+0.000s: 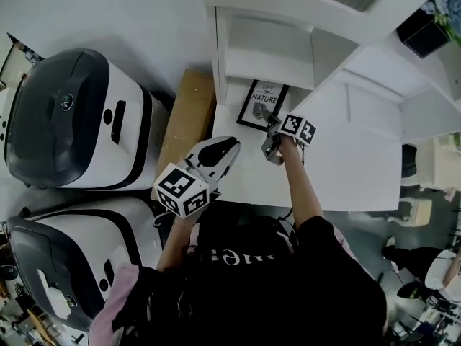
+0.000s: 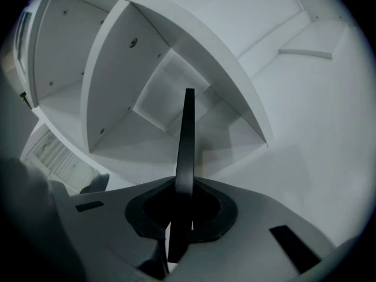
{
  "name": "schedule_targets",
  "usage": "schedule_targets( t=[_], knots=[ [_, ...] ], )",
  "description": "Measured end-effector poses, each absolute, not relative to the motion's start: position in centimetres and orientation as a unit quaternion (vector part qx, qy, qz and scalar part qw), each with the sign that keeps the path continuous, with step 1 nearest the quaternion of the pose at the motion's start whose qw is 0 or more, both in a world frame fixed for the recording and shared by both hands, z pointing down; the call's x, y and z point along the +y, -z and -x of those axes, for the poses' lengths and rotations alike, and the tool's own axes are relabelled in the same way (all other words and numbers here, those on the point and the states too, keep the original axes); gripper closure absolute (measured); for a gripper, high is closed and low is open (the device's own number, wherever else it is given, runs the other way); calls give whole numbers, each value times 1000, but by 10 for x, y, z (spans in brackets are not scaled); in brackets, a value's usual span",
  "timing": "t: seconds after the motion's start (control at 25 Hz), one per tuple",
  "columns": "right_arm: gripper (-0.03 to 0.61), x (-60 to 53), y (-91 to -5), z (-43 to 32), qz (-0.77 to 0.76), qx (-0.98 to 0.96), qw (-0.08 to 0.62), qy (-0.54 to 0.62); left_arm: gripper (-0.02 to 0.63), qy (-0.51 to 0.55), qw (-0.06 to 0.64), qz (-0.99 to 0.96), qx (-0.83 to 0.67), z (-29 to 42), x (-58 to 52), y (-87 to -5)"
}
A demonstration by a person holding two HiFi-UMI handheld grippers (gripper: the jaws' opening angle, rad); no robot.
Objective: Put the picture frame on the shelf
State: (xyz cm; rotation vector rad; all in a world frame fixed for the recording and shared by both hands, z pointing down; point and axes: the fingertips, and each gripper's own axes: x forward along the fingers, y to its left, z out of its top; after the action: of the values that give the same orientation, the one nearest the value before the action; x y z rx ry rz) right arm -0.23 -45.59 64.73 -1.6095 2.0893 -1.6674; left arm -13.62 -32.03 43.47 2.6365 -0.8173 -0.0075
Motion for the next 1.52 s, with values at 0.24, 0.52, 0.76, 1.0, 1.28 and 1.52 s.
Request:
schedule_targets(
  t=[0.24,0.52,0.76,1.0,1.28,1.52],
  knots=[
    [520,-487,-659,-1,549,624,95,547,571,-6,198,-934,-296,145,-329,-444],
    [518,-516,-668,-7,599,588,171,516,571,-15,203,-932,-301,153,-330,-451],
    [517,-537,-673,-5,613,597,163,491,571,-20,209,-927,-312,165,-330,-458],
    [500,-552,-680,-5,636,589,130,482,571,-27,214,-925,-313,171,-331,-466],
    [426,-553,-691,-12,660,588,55,464,571,-28,222,-922,-317,175,-331,-473],
    [378,-552,-696,-18,668,602,-3,438,571,-29,224,-920,-320,177,-334,-475]
  ],
)
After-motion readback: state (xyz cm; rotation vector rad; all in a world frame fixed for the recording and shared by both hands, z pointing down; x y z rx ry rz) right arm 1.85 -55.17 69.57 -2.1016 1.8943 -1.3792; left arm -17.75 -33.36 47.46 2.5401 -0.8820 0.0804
